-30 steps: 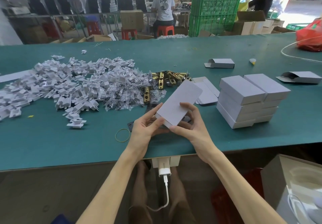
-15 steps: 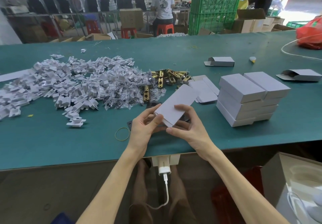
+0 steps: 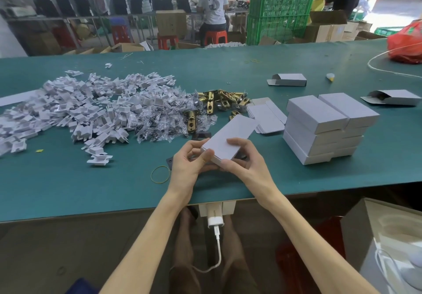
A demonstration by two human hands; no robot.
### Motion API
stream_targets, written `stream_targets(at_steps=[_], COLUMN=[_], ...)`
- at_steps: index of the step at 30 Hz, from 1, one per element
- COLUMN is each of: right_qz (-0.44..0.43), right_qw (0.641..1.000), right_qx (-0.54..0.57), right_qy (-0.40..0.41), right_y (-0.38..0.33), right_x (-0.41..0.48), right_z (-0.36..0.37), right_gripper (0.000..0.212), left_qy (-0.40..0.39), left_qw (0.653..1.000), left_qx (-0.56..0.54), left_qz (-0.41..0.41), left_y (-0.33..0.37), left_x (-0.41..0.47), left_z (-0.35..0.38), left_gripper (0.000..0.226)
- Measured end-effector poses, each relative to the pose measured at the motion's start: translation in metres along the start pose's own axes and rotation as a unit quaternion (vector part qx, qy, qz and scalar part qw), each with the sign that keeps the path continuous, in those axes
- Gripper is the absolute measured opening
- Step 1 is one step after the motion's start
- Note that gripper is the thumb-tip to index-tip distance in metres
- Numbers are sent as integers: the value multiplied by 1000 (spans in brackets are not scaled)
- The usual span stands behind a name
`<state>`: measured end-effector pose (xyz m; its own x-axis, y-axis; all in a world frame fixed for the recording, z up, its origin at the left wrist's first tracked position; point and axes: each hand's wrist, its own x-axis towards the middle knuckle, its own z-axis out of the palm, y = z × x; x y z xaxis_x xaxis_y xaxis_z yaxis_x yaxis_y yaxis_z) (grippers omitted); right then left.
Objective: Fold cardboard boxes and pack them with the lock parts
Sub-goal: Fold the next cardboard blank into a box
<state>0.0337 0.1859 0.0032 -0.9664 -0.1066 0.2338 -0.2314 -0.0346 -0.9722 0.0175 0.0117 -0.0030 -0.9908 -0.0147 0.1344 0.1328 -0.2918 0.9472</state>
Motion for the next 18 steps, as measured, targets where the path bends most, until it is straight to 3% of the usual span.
stream_targets(at_steps=[3, 6, 11, 13, 15, 18], right_qz=[-3, -10, -21, 0, 28, 53], right_qw=[1000, 1000, 997, 992, 987, 990], right_qx=[-4, 1, 37, 77, 127, 121], right_qy=[18, 10, 66, 95, 94, 58], right_y=[-1, -4, -2, -1, -2, -3], right_x=[1, 1, 3, 4, 4, 3], right_z=[-2, -1, -2, -4, -6, -8], right_gripper=[31, 33, 95, 105, 94, 58], left_qy=[0, 1, -13, -17, -19, -9], left_qw=[1000, 1000, 1000, 999, 998, 997], left_qx=[9, 9, 4, -12, -21, 10], left_qz=[1, -2, -21, -34, -50, -73], left_y=[0, 0, 5, 7, 9, 10], left_x=[1, 1, -1, -2, -1, -2], left_z=[-1, -1, 2, 2, 2, 5], left_gripper=[37, 35, 43, 43, 31, 21])
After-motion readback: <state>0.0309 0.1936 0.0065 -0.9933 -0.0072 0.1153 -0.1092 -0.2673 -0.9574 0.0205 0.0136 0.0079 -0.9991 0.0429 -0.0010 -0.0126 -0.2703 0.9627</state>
